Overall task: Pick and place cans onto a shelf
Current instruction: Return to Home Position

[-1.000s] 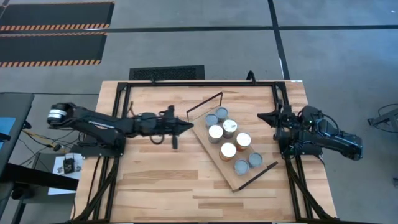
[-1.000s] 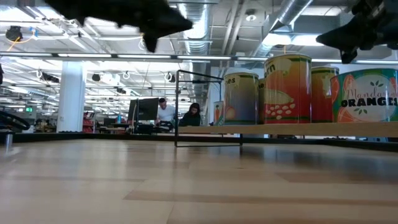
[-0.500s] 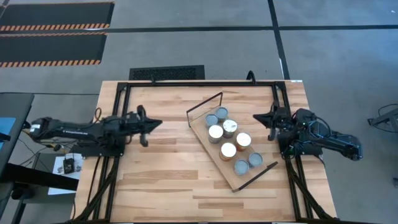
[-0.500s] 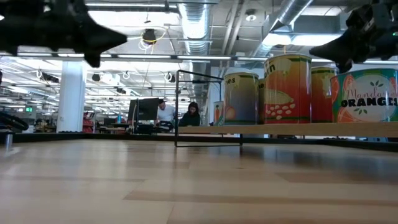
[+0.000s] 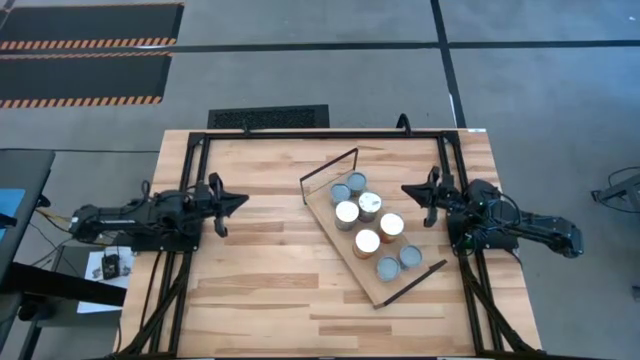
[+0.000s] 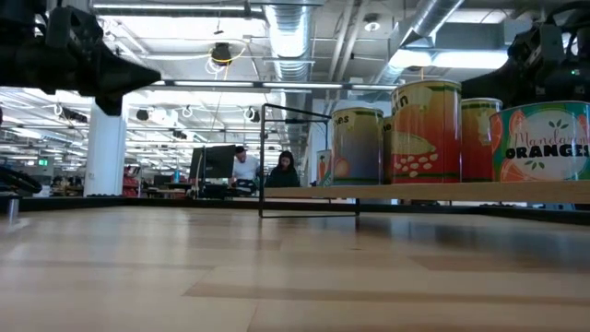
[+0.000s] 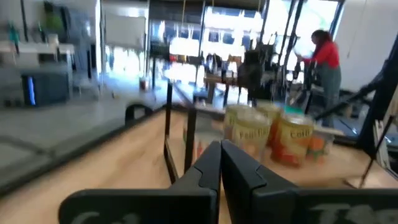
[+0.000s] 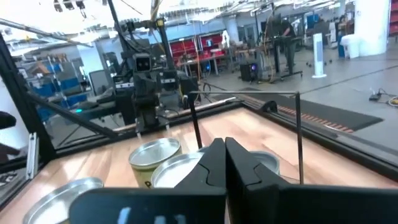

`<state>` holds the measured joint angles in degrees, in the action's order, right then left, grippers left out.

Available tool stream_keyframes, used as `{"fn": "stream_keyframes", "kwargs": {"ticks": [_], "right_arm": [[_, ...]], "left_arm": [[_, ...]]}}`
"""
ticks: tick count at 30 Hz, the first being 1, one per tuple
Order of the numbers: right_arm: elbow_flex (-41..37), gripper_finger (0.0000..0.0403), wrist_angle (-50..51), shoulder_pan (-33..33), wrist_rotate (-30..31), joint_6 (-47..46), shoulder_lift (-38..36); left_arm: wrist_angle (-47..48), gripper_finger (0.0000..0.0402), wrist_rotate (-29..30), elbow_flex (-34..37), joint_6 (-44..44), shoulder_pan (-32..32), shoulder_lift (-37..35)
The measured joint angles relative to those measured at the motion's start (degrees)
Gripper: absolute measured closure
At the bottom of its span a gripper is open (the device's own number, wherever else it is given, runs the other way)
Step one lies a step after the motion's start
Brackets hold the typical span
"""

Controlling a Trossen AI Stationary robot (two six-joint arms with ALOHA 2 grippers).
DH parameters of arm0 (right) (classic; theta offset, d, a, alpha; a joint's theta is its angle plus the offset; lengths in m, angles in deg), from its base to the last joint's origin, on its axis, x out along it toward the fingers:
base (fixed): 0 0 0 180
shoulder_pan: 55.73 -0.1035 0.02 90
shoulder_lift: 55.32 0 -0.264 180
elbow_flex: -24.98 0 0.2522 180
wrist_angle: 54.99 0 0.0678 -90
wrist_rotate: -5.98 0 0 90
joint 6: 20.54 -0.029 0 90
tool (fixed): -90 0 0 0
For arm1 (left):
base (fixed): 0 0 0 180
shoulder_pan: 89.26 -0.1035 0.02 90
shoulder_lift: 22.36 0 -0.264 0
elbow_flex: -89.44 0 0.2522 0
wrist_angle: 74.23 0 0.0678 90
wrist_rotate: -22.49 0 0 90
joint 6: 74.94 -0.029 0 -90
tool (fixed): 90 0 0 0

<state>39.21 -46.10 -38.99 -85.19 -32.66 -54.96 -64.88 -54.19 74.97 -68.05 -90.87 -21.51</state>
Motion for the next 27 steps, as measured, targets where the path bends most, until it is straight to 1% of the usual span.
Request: {"fn": "stream_keyframes", "kwargs": {"ticks": [3,6,8,13,16,19,22,27], "right_arm": [[-0.01,0.0393,-0.08,-0.27,-0.07,-0.11,-0.19],[-0.02,0.0388,1.41,-0.24,-0.41,-3.25,0.02],[-0.04,0.0382,2.53,-0.24,-0.37,-4.54,0.00],[0.13,0.0370,3.90,-0.22,0.44,-0.55,0.50],[0.17,0.0367,4.21,-0.17,0.66,1.96,0.50],[0.22,0.0368,4.56,-0.13,1.34,6.64,0.48],[0.22,0.0371,4.62,-0.15,1.31,11.70,0.48],[0.22,0.0372,4.73,-0.15,1.29,11.73,0.48]], "left_arm": [[1.32,0.0401,-0.88,0.02,3.43,0.00,0.30],[0.81,0.0401,-0.87,0.02,8.19,0.00,-0.02],[1.33,0.0401,-0.91,0.04,8.68,0.00,0.10],[1.31,0.0401,-2.34,0.04,0.98,0.00,0.34],[1.42,0.0401,-3.88,0.04,0.60,0.00,0.34],[1.51,0.0401,-3.86,0.06,0.20,0.02,0.34],[1.51,0.0401,-3.58,0.06,-2.95,0.02,0.34],[1.51,0.0401,-3.40,0.06,-10.91,0.02,0.36]]}}
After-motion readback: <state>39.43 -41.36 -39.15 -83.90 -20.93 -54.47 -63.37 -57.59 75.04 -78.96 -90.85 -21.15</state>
